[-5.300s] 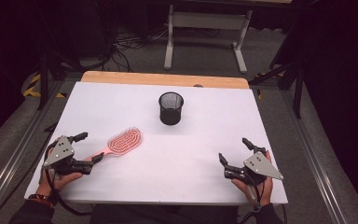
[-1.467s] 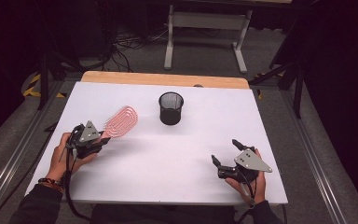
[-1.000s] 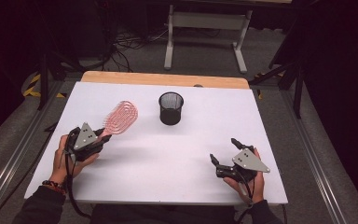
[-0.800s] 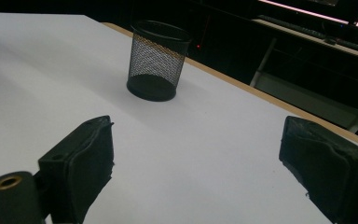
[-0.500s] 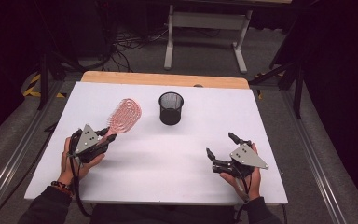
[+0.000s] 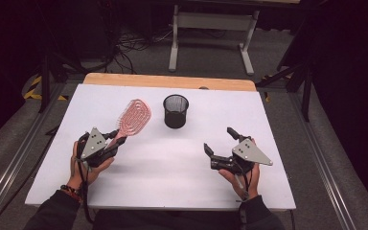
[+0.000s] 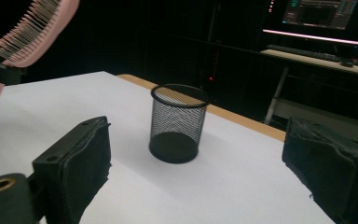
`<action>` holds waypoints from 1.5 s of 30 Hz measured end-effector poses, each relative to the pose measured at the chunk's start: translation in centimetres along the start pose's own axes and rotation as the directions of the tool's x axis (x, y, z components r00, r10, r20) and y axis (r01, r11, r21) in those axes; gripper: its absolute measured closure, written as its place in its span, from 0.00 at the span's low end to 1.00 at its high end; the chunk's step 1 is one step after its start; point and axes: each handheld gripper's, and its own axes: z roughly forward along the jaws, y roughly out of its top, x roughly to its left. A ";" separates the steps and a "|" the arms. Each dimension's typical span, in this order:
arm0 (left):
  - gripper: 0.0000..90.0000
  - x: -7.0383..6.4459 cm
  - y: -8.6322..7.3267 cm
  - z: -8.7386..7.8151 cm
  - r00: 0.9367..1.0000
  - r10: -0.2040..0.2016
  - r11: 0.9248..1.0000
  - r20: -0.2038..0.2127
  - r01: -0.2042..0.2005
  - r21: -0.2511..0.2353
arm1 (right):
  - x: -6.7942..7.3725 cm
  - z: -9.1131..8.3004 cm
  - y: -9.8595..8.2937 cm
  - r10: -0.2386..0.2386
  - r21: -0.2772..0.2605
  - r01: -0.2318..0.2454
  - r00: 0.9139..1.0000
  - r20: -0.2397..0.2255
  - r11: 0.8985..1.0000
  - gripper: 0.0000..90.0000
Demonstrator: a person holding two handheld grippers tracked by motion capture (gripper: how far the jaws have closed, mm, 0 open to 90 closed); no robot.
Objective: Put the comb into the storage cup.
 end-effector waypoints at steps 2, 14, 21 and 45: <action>0.77 -0.1 0.1 0.2 1.000 -0.004 1.000 0.012 0.004 -0.006 | 0.4 0.4 0.3 0.003 -0.005 -0.003 1.000 -0.021 1.000 0.09; 0.77 -2.5 0.9 2.2 0.998 -0.010 0.999 0.054 0.013 -0.046 | 2.7 2.6 1.8 0.003 -0.023 -0.006 0.994 -0.110 1.000 0.07; 0.77 -3.9 1.4 3.4 0.996 -0.014 0.998 0.092 0.020 -0.062 | 4.4 4.1 2.6 0.017 -0.027 -0.022 0.984 -0.176 0.999 0.07; 0.77 -8.2 2.0 6.5 0.987 0.019 0.997 0.160 -0.006 -0.079 | 5.8 6.0 3.1 0.108 -0.021 -0.116 0.967 -0.231 0.993 0.11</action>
